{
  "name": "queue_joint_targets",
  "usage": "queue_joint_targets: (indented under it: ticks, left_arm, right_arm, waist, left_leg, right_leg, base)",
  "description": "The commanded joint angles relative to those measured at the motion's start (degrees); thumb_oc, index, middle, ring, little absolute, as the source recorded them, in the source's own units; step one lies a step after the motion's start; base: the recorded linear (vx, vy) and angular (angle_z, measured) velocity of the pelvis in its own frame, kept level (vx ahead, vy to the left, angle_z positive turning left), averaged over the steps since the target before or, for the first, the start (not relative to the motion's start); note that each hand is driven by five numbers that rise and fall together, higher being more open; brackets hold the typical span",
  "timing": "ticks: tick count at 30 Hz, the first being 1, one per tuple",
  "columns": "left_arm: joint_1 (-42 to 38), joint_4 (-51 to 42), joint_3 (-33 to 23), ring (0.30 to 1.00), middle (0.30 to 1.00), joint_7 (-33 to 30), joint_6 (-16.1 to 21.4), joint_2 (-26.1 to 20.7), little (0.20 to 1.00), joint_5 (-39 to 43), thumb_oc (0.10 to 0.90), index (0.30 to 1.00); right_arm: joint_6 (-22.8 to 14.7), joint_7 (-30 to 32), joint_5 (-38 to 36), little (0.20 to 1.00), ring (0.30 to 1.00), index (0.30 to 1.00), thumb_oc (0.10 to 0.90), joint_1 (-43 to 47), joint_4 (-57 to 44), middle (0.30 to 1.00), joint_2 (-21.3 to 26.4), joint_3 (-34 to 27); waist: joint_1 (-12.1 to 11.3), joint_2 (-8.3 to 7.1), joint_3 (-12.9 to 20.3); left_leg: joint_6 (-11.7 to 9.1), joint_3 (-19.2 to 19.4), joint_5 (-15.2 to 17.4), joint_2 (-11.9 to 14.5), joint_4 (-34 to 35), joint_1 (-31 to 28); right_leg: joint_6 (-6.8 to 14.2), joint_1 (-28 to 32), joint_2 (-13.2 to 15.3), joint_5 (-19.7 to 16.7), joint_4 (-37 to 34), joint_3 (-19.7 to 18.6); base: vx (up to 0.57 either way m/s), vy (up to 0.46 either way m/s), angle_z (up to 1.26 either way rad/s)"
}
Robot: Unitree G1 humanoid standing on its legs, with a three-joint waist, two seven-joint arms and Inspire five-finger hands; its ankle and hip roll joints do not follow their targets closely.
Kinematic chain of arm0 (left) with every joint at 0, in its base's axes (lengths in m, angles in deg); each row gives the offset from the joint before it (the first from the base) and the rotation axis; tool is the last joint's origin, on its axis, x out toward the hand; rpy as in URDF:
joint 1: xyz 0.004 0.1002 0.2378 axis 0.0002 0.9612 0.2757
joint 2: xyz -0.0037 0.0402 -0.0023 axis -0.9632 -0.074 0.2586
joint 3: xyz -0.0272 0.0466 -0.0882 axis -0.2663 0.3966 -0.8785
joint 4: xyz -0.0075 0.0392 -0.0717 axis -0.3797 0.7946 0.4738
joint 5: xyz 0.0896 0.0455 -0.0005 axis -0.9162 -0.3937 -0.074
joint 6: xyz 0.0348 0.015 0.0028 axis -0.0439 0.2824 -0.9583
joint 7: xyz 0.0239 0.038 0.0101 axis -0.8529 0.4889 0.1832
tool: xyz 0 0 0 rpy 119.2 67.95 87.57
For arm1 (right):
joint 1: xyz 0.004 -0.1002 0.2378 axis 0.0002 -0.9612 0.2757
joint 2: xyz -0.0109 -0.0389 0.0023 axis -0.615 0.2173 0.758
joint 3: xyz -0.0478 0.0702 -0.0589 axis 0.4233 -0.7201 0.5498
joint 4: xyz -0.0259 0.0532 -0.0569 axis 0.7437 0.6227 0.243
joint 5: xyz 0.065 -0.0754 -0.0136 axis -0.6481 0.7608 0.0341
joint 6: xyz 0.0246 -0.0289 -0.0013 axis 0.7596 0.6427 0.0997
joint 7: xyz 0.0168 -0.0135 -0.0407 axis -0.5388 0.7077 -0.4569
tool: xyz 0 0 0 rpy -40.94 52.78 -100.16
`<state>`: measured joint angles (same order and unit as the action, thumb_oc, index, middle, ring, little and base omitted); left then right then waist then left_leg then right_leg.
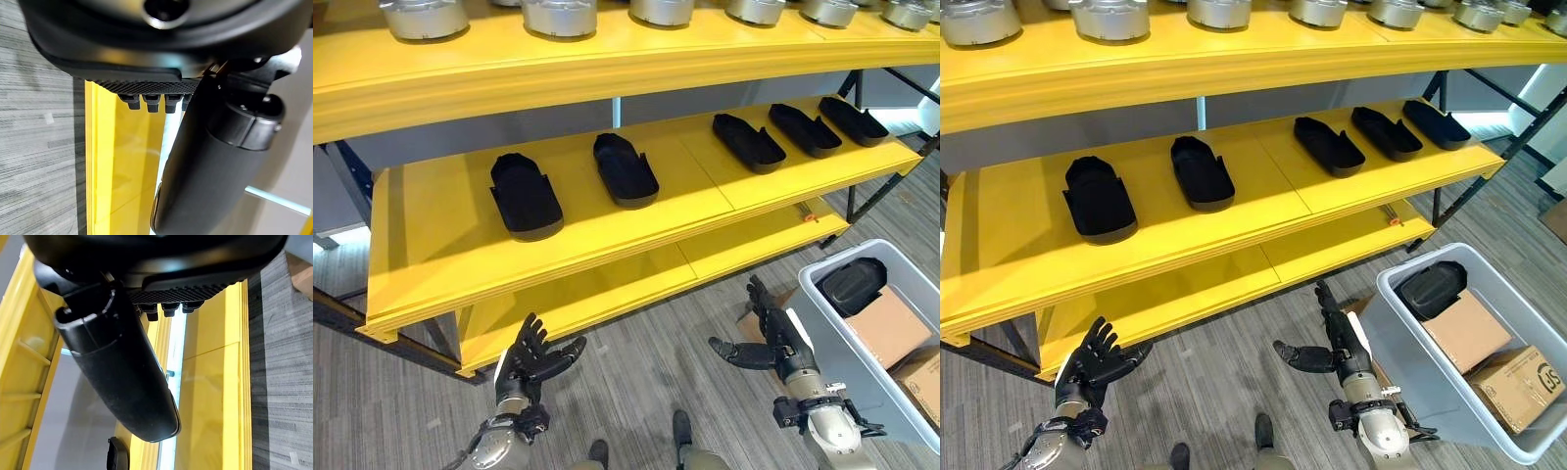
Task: Move parts from the plastic box to the shelf.
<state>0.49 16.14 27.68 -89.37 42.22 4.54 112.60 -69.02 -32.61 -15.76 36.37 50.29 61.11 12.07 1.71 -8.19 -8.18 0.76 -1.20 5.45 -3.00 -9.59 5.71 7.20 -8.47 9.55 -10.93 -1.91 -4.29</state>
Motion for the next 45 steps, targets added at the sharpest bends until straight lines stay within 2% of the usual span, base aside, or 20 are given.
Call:
queue_joint_targets:
  ticks: [1, 5, 6, 7, 8, 10, 11, 13, 14, 15, 17, 19, 21, 24, 25, 29, 33, 41, 44, 45]
  left_arm:
    - [-3.1, -6.4, -0.9, 1.000, 1.000, -0.1, 5.2, -2.7, 1.000, -4.3, 0.900, 1.000]
    - [-4.4, -5.8, -1.0, 1.000, 1.000, -1.0, 5.3, -3.4, 1.000, -4.8, 0.900, 1.000]
    - [-4.5, -6.0, -1.3, 1.000, 1.000, -1.5, 5.5, -3.5, 1.000, -5.0, 0.900, 1.000]
    - [-4.2, -6.2, -2.1, 1.000, 1.000, -1.8, 5.4, -3.3, 1.000, -4.9, 0.900, 1.000]
    - [-2.7, -6.7, -3.7, 1.000, 1.000, -2.0, 5.4, -3.0, 1.000, -4.7, 0.900, 1.000]
    - [-1.6, -7.0, -4.9, 1.000, 1.000, -1.8, 5.4, -2.4, 1.000, -4.3, 0.900, 1.000]
    - [-1.5, -7.1, -5.0, 1.000, 1.000, -1.8, 5.4, -2.4, 1.000, -4.2, 0.900, 1.000]
    - [-1.2, -7.5, -5.9, 1.000, 1.000, -1.7, 5.4, -1.8, 1.000, -4.0, 0.900, 1.000]
    - [-1.2, -7.4, -5.9, 1.000, 1.000, -1.7, 5.4, -1.8, 1.000, -4.0, 0.900, 1.000]
    - [-1.6, -7.3, -5.9, 1.000, 1.000, -1.3, 5.3, -1.1, 1.000, -4.2, 0.900, 1.000]
    - [-1.6, -7.0, -5.8, 1.000, 1.000, -1.2, 5.1, -0.5, 1.000, -4.0, 0.900, 1.000]
    - [-1.9, -6.7, -5.4, 1.000, 1.000, -1.2, 5.0, -0.1, 1.000, -3.8, 0.900, 1.000]
    - [-1.9, -6.8, -4.7, 1.000, 1.000, -0.8, 4.9, 0.7, 1.000, -3.2, 0.900, 1.000]
    - [-1.7, -6.9, -4.4, 1.000, 1.000, -0.6, 4.7, 1.0, 1.000, -3.0, 0.900, 1.000]
    - [-1.5, -6.9, -4.2, 1.000, 1.000, -0.3, 4.6, 1.3, 1.000, -2.9, 0.900, 1.000]
    - [-1.1, -7.1, -4.0, 1.000, 1.000, -0.2, 4.5, 1.9, 1.000, -2.6, 0.900, 1.000]
    - [-0.8, -7.4, -3.9, 1.000, 1.000, -0.3, 4.8, 2.6, 1.000, -2.6, 0.900, 1.000]
    - [-2.1, -7.9, -3.2, 1.000, 1.000, -0.7, 5.4, 2.2, 1.000, -2.7, 0.900, 1.000]
    - [-4.1, -7.9, -2.1, 1.000, 1.000, -1.0, 5.7, 1.7, 1.000, -2.5, 0.900, 1.000]
    - [-4.1, -7.9, -2.1, 1.000, 1.000, -1.0, 5.7, 1.8, 1.000, -2.5, 0.900, 1.000]
  right_arm:
    - [-4.6, 0.8, -1.3, 1.000, 1.000, 1.000, 0.900, 5.3, -4.4, 1.000, 2.4, -2.1]
    - [-4.6, 1.3, -0.9, 1.000, 1.000, 1.000, 0.900, 6.1, -4.2, 1.000, 2.2, -1.5]
    - [-4.5, 1.4, -0.9, 1.000, 1.000, 1.000, 0.900, 6.7, -3.9, 1.000, 1.7, -0.5]
    - [-4.3, 1.4, -0.9, 1.000, 1.000, 1.000, 0.900, 6.9, -3.7, 1.000, 1.2, 0.0]
    - [-4.1, 1.4, -0.4, 1.000, 1.000, 1.000, 0.900, 7.1, -3.6, 1.000, 1.1, 0.5]
    - [-4.0, 1.3, 0.1, 1.000, 1.000, 1.000, 0.900, 7.7, -3.4, 1.000, 0.8, 1.2]
    - [-4.0, 1.4, 0.1, 1.000, 1.000, 1.000, 0.900, 7.7, -3.4, 1.000, 0.7, 1.2]
    - [-3.6, 1.7, 1.1, 1.000, 1.000, 1.000, 0.900, 9.3, -3.7, 1.000, 0.7, 1.7]
    - [-3.6, 1.7, 1.1, 1.000, 1.000, 1.000, 0.900, 9.3, -3.8, 1.000, 0.7, 1.7]
    - [-3.3, 1.6, 1.6, 1.000, 1.000, 1.000, 0.900, 9.4, -4.3, 1.000, 0.6, 1.3]
    - [-3.1, 1.7, 1.7, 1.000, 1.000, 1.000, 0.900, 9.1, -4.9, 1.000, 0.9, 0.6]
    - [-3.1, 1.7, 1.8, 1.000, 1.000, 1.000, 0.900, 8.6, -5.6, 1.000, 1.3, -0.1]
    - [-3.3, 1.8, 1.3, 1.000, 1.000, 1.000, 0.900, 7.6, -6.7, 1.000, 1.8, -1.2]
    - [-3.3, 2.1, 1.1, 1.000, 1.000, 1.000, 0.900, 7.2, -6.9, 1.000, 2.2, -1.6]
    - [-3.4, 2.1, 1.1, 1.000, 1.000, 1.000, 0.900, 6.9, -7.1, 1.000, 2.5, -1.9]
    - [-3.4, 2.3, 1.2, 1.000, 1.000, 1.000, 0.900, 6.9, -7.4, 1.000, 2.9, -2.1]
    - [-3.7, 2.9, 1.1, 1.000, 1.000, 1.000, 0.900, 6.6, -7.7, 1.000, 3.4, -2.3]
    - [-4.1, 3.1, 1.1, 1.000, 1.000, 1.000, 0.900, 7.2, -8.0, 1.000, 3.9, -1.5]
    - [-4.6, 3.1, 1.0, 1.000, 1.000, 1.000, 0.900, 7.4, -8.3, 1.000, 4.6, -0.7]
    - [-4.6, 3.1, 1.0, 1.000, 1.000, 1.000, 0.900, 7.4, -8.3, 1.000, 4.6, -0.7]
  waist:
    - [0.9, 4.37, -0.7]
    - [1.2, 4.44, -2.1]
    - [0.9, 4.88, -2.8]
    - [0.3, 5.12, -2.9]
    - [-1.4, 5.36, -3.3]
    - [-2.8, 5.22, -2.9]
    - [-2.8, 4.92, -3.1]
    - [-4.0, 3.96, -2.2]
    - [-4.0, 3.67, -2.5]
    - [-4.8, 2.65, -1.4]
    - [-4.2, 1.53, -0.9]
    - [-3.8, 1.59, -0.4]
    - [-2.2, 2.74, 0.3]
    - [-1.5, 3.66, 0.4]
    - [-1.0, 4.60, 0.4]
    - [-0.5, 5.74, 0.2]
    - [0.6, 7.90, -0.3]
    - [2.2, 9.72, -1.4]
    - [3.5, 10.48, -2.2]
    - [3.4, 10.52, -2.2]
  left_leg:
    - [1.9, 1.7, -5.2, 1.1, 12.7, -2.0]
    - [2.3, 3.4, -5.4, 1.3, 13.0, -2.0]
    - [2.4, 5.1, -5.3, 1.9, 13.6, -2.6]
    - [2.1, 6.8, -4.7, 2.4, 13.6, -3.3]
    - [1.5, 9.4, -3.4, 4.0, 12.8, -4.4]
    - [0.7, 11.4, -2.0, 5.1, 12.4, -5.1]
    - [0.9, 12.0, -2.7, 4.8, 12.0, -4.6]
    - [0.1, 14.2, -0.9, 5.7, 11.8, -5.9]
    - [0.3, 14.9, -1.5, 5.4, 11.6, -5.6]
    - [-0.6, 15.3, 0.2, 5.4, 11.8, -6.8]
    - [-1.0, 15.9, -1.0, 5.3, 10.8, -5.9]
    - [-1.8, 15.3, -0.9, 6.6, 10.1, -5.9]
    - [-3.5, 14.8, -1.4, 9.6, 9.9, -6.2]
    - [-4.4, 15.0, -2.1, 11.2, 10.4, -6.6]
    - [-5.2, 15.3, -2.6, 12.7, 10.6, -7.0]
    - [-6.0, 15.8, -3.2, 14.2, 10.6, -7.4]
    - [-7.2, 17.2, -4.4, 16.3, 10.6, -8.0]
    - [-8.0, 18.6, -6.2, 18.1, 9.3, -7.8]
    - [-8.8, 18.8, -10.2, 20.6, 6.7, -7.5]
    - [-8.9, 18.8, -10.2, 20.7, 6.7, -7.5]
  right_leg:
    - [2.7, 2.0, -1.9, 9.4, 8.2, 3.4]
    - [3.4, -1.2, -2.1, 8.0, 12.5, 3.6]
    - [3.5, -1.9, -1.0, 7.4, 13.2, 6.5]
    - [3.5, -1.6, 1.7, 5.7, 11.6, 9.8]
    - [3.6, 0.3, 6.9, 2.8, 7.6, 15.9]
    - [5.3, 1.0, 11.0, -0.6, 4.7, 20.8]
    - [4.9, 0.9, 11.3, -1.6, 4.1, 21.2]
    - [7.2, 1.7, 14.9, -6.0, 1.5, 24.9]
    - [6.8, 1.6, 15.2, -6.7, 1.3, 25.2]
    - [7.8, 3.6, 15.1, -8.7, -1.2, 26.9]
    - [7.8, 3.5, 15.1, -10.3, -1.8, 26.6]
    - [7.8, 4.2, 13.8, -7.7, -1.7, 26.7]
    - [6.8, 5.1, 11.5, -3.8, -1.8, 26.6]
    - [5.8, 5.1, 9.9, -1.0, -1.5, 26.2]
    - [5.0, 5.0, 8.7, 1.1, -1.0, 26.0]
    - [4.1, 4.7, 7.3, 2.9, -0.2, 25.5]
    - [2.9, 4.0, 5.0, 5.1, 0.9, 24.4]
    - [1.5, 1.1, 2.9, 7.7, 3.7, 21.8]
    - [-0.7, -1.2, -0.4, 10.4, 6.5, 19.3]
    - [-0.8, -1.2, -0.4, 10.4, 6.5, 19.3]
  base:
    - [-0.07, 0.187, -0.13]
    - [-0.06, 0.090, -0.44]
    - [-0.02, 0.087, -1.12]
    - [-0.02, 0.044, -1.61]
    - [0.00, -0.060, -1.47]
    - [0.01, -0.089, -1.42]
    - [0.00, -0.081, -1.58]
    - [0.04, -0.129, -1.20]
    - [0.15, -0.189, -0.81]
    - [0.08, -0.178, -0.63]
    - [0.08, -0.221, -0.13]
    - [0.10, -0.225, 0.07]
    - [0.16, -0.284, 0.02]
    - [0.06, -0.127, -0.13]
    - [0.07, -0.126, -0.03]
    - [0.06, -0.112, -0.05]
    - [0.09, -0.112, -0.07]
    - [0.04, -0.061, -0.19]
    - [0.06, -0.153, -0.33]
    - [0.17, -0.286, -0.42]
